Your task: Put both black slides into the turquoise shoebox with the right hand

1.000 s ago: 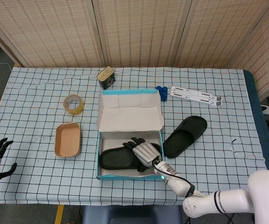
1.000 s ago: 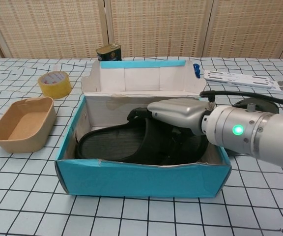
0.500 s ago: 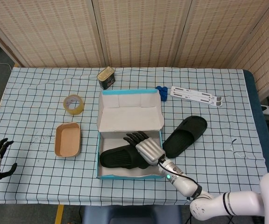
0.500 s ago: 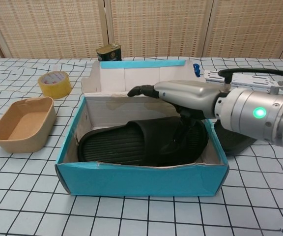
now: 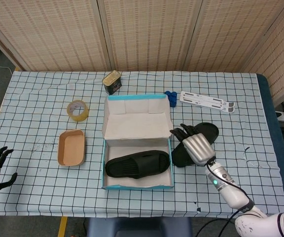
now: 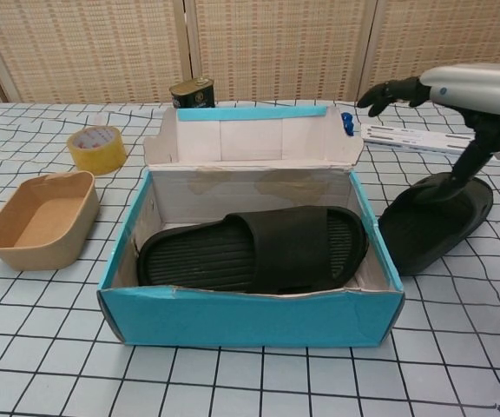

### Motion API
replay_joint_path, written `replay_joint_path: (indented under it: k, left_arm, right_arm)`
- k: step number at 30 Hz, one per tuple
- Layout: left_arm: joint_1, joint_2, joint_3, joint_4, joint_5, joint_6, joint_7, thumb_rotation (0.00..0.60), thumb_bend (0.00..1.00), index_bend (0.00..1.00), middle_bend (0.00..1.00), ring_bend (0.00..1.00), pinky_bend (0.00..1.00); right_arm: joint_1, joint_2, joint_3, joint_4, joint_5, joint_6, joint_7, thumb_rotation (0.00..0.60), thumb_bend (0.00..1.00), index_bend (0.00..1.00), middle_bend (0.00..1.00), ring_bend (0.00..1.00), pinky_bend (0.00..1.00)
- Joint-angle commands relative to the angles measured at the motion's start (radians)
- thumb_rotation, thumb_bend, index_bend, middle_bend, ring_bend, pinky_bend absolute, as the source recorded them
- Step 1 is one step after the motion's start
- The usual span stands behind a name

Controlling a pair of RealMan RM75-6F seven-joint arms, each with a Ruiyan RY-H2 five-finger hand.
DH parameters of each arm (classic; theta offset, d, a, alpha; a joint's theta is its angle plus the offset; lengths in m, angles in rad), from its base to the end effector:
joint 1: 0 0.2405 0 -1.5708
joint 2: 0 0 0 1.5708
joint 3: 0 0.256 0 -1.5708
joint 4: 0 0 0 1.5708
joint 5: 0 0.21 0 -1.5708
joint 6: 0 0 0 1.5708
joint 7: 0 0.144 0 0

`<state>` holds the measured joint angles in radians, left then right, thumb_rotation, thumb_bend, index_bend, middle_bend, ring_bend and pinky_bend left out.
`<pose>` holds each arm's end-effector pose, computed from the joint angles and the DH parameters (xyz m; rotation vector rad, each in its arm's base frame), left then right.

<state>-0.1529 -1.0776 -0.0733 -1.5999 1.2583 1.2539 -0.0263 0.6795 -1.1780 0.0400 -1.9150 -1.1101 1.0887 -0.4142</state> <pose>-0.3454 0.2036 0.1616 -1.3062 -1.1042 -0.7159 -0.1583 -0.2890 0.0692 1.8922 -0.9217 0.8447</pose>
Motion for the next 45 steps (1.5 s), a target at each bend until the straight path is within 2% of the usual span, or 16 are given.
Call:
replay_joint_path:
  k: [1,5,9,14,23,31,45]
  left_arm:
    - [0.000,0.000,-0.001,0.000,-0.001,0.000,0.000,0.600,0.36,0.13,0.04,0.09,0.31]
    - [0.001,0.000,-0.002,0.001,-0.004,0.001,-0.003,0.600,0.36,0.13,0.04,0.09,0.31]
    - [-0.001,-0.001,-0.003,0.001,-0.008,-0.003,0.003,0.600,0.36,0.13,0.04,0.09,0.31]
    - [-0.004,-0.005,-0.003,0.001,-0.014,-0.007,0.017,0.600,0.36,0.13,0.04,0.09,0.31]
    - [-0.007,-0.009,-0.003,0.002,-0.025,-0.012,0.035,0.600,0.36,0.13,0.04,0.09,0.31]
    - [-0.010,-0.012,-0.005,0.007,-0.039,-0.020,0.043,0.600,0.36,0.13,0.04,0.09,0.31]
    - [-0.014,-0.014,-0.007,0.001,-0.067,-0.029,0.076,0.600,0.36,0.13,0.04,0.09,0.31]
  right_arm:
    - [-0.022,0.089,-0.030,0.003,-0.001,-0.082,0.089,0.600,0.04,0.11,0.12,0.00,0.09]
    - [-0.035,0.174,-0.047,0.002,-0.005,-0.147,0.161,0.600,0.04,0.11,0.12,0.00,0.08]
    - [-0.046,0.244,-0.056,0.031,-0.061,-0.190,0.230,0.600,0.04,0.11,0.12,0.00,0.06]
    - [-0.046,0.275,-0.060,0.116,-0.109,-0.248,0.302,0.600,0.04,0.10,0.12,0.00,0.04]
    - [-0.014,0.189,-0.040,0.366,-0.232,-0.336,0.457,0.600,0.04,0.09,0.12,0.00,0.02]
    - [0.042,0.100,-0.055,0.556,-0.388,-0.381,0.574,0.600,0.04,0.10,0.12,0.00,0.02]
    - [0.107,-0.028,-0.137,0.785,-0.588,-0.340,0.864,0.600,0.04,0.10,0.12,0.00,0.02]
